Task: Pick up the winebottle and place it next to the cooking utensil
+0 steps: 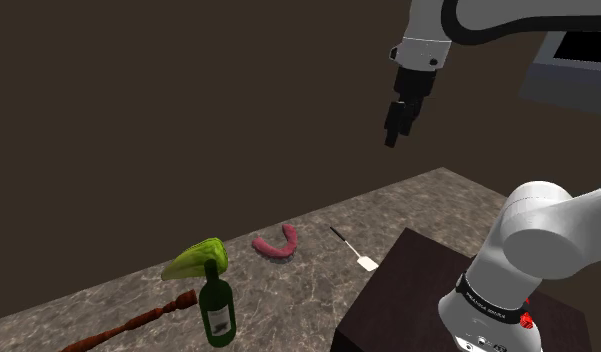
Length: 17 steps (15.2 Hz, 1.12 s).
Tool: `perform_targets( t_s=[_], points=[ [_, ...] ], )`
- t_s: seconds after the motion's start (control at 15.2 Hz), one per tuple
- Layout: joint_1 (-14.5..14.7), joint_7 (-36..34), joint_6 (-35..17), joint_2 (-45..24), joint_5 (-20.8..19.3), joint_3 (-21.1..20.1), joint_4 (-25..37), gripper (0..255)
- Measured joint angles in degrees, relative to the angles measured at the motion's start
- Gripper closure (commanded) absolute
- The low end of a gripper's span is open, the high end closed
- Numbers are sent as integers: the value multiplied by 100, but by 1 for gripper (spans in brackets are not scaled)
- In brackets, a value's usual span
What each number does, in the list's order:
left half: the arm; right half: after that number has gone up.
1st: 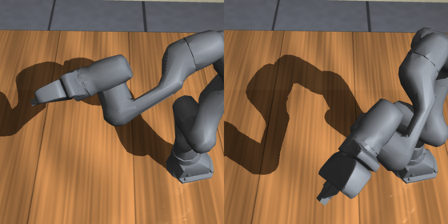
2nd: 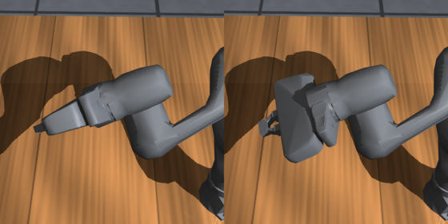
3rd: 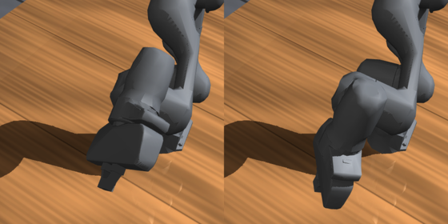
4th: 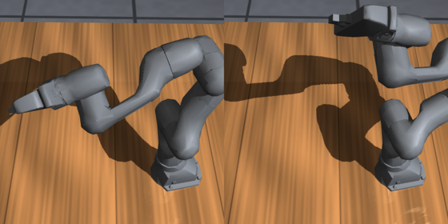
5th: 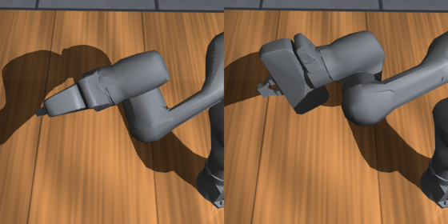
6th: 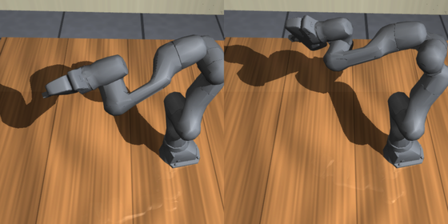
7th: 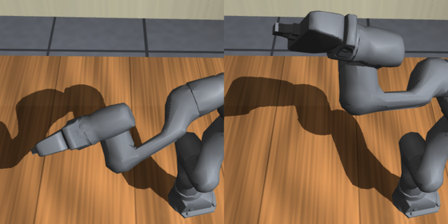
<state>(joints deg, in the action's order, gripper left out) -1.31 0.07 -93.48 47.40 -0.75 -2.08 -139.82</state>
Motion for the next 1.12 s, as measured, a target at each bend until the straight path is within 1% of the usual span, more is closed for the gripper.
perform_targets(
  t_s=[0.07, 0.2, 0.46, 0.86, 1.12],
  points=[
    [0, 0, 0, 0, 0, 0, 0, 0],
    [38, -154, -162, -95, 91, -127, -60, 0],
    [154, -623, -726, -374, 356, -516, -309, 0],
    [301, -1377, -1669, -1125, 684, -1157, -418, 0],
    [338, -1909, -2325, -1816, 782, -1603, -323, 0]
  ],
)
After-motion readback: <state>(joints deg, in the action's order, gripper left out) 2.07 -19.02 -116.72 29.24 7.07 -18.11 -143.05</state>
